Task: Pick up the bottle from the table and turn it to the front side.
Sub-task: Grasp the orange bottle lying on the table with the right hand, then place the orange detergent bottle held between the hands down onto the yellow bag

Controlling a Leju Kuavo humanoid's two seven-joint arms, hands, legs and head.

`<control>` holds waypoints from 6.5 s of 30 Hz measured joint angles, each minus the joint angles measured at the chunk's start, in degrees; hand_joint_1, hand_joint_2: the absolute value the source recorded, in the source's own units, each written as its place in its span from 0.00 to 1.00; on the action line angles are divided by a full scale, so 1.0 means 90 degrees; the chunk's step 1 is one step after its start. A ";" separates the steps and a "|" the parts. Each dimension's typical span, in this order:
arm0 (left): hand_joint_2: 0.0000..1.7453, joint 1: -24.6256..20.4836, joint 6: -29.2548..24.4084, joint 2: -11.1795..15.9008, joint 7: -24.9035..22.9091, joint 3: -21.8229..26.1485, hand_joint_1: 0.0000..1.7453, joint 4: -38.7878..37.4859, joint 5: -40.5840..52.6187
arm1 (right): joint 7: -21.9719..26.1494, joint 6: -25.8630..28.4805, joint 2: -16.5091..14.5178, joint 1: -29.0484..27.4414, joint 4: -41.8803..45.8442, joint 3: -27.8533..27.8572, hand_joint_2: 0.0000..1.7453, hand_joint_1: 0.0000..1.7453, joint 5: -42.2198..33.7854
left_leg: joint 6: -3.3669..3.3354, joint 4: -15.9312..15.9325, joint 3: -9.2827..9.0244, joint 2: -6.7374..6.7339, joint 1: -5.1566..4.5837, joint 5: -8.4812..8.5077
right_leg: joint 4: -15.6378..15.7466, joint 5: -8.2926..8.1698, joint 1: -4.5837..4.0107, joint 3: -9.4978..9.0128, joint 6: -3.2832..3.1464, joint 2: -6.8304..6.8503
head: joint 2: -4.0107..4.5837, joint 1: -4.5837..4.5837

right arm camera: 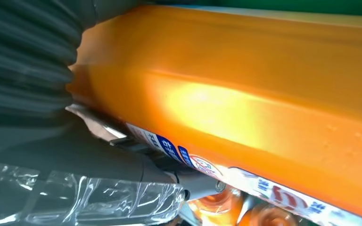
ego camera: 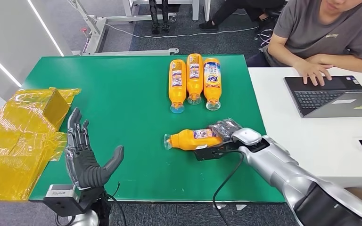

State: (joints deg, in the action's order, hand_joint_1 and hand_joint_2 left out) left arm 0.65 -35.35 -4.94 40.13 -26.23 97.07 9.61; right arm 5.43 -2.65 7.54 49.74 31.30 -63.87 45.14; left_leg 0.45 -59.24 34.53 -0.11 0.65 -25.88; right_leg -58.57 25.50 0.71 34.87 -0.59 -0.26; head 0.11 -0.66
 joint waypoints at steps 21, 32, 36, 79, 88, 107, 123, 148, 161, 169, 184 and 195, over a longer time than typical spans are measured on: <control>1.00 0.0128 -0.0473 -0.0044 0.0000 0.0130 0.00 0.0126 0.0161 | 0.1744 0.4053 -0.0969 -0.3332 0.3099 0.3072 1.00 1.00 -0.2054 | 0.0025 0.0009 0.0028 0.0033 0.0007 -0.0026 | -0.0004 0.0046 -0.0011 0.0023 -0.0018 0.0029 | 0.0000 -0.0001; 1.00 -0.0163 0.1436 -0.0144 0.0000 0.0139 0.00 -0.0102 -0.1085 | 0.1933 0.3801 -0.1210 -0.3642 0.3904 0.3261 1.00 1.00 -0.1706 | 0.0025 0.0009 0.0028 0.0027 0.0007 -0.0025 | -0.0005 0.0045 -0.0011 0.0025 -0.0020 0.0024 | 0.0000 0.0000; 1.00 -0.0311 0.1783 -0.0213 0.0000 0.0139 0.00 -0.0273 -0.1227 | 0.1905 0.3520 -0.1267 -0.3501 0.4005 0.3245 1.00 1.00 -0.1440 | 0.0025 0.0009 0.0028 0.0027 0.0007 -0.0025 | -0.0006 0.0044 -0.0011 0.0026 -0.0021 0.0024 | 0.0000 -0.0001; 1.00 -0.0512 0.2205 -0.0377 -0.0274 0.0255 0.99 -0.0844 -0.1193 | 0.2002 0.1857 -0.1440 -0.2420 0.3116 0.2105 1.00 1.00 -0.0535 | 0.0025 0.0009 0.0032 0.0027 0.0007 -0.0025 | -0.0007 0.0045 -0.0011 0.0030 -0.0021 0.0023 | 0.0000 0.0000; 1.00 -0.0478 0.2212 -0.0381 -0.0222 0.0242 1.00 -0.0855 -0.1280 | 0.1986 0.1765 -0.1477 -0.2375 0.3034 0.2069 1.00 1.00 -0.0619 | 0.0025 0.0009 0.0032 0.0027 0.0007 -0.0025 | -0.0006 0.0045 -0.0011 0.0030 -0.0021 0.0023 | 0.0000 -0.0001; 1.00 -0.0426 0.1905 -0.0377 -0.0078 0.0242 1.00 -0.0855 -0.1372 | 0.1782 0.2111 -0.1475 -0.2618 0.3187 0.1930 1.00 0.00 -0.0428 | 0.0026 0.0009 0.0032 0.0026 0.0008 -0.0026 | -0.0006 0.0045 -0.0011 0.0032 -0.0022 0.0022 | 0.0000 0.0000; 1.00 -0.0428 0.0912 -0.0146 -0.0223 0.0474 1.00 -0.0516 0.0066 | 0.2491 0.3563 -0.1366 -0.3549 0.4657 0.2481 1.00 0.00 -0.1568 | 0.0026 0.0010 0.0033 0.0023 0.0008 -0.0026 | -0.0007 0.0047 -0.0011 0.0033 -0.0023 0.0020 | 0.0000 -0.0001; 1.00 -0.1284 0.0299 0.2951 -0.2646 0.1676 1.00 -0.1190 0.6396 | 0.3837 0.4753 -0.1267 -0.4541 0.6659 0.3105 1.00 0.00 -0.3272 | 0.0037 0.0018 0.0029 0.0006 0.0016 -0.0020 | -0.0014 0.0048 -0.0019 0.0043 -0.0035 0.0004 | 0.0000 0.0000; 1.00 -0.1605 0.1030 0.3935 -0.2111 0.1419 1.00 -0.3140 0.6718 | 0.3842 0.4742 -0.1125 -0.4530 0.7429 0.3157 1.00 0.00 -0.4082 | 0.0038 0.0018 0.0030 0.0004 0.0018 -0.0020 | -0.0015 0.0046 -0.0019 0.0044 -0.0037 0.0001 | 0.0000 0.0001; 1.00 -0.2054 0.1859 0.4448 -0.1364 0.1041 1.00 -0.4136 0.6468 | 0.3844 0.4742 -0.1008 -0.4512 0.7620 0.3157 1.00 0.00 -0.4218 | 0.0040 0.0018 0.0030 -0.0003 0.0020 -0.0021 | -0.0015 0.0045 -0.0020 0.0048 -0.0040 -0.0005 | 0.0000 -0.0001; 1.00 -0.3421 0.2576 0.4471 -0.0917 -0.0067 1.00 -0.5609 0.6437 | 0.3844 0.4739 -0.0954 -0.4624 0.7752 0.3221 1.00 0.00 -0.4231 | 0.0045 0.0017 0.0028 -0.0006 0.0021 -0.0020 | -0.0015 0.0040 -0.0020 0.0046 -0.0044 -0.0007 | 0.0000 0.0001; 1.00 -0.4058 0.2663 0.4190 -0.0782 -0.0683 1.00 -0.6286 0.6357 | 0.3844 0.4739 -0.0953 -0.4633 0.7747 0.3240 1.00 0.00 -0.4405 | 0.0048 0.0018 0.0030 -0.0007 0.0021 -0.0022 | -0.0015 0.0041 -0.0020 0.0049 -0.0045 -0.0009 | 0.0000 0.0001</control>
State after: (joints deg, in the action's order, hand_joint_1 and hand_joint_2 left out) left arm -35.87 -11.38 32.77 33.09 -32.38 40.49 66.82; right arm 40.02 40.00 -1.03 8.04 101.02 -34.71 5.50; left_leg 0.88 -59.09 34.80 -0.17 0.85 -26.07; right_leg -58.71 25.87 0.52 35.31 -1.00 -0.34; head 0.11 -0.64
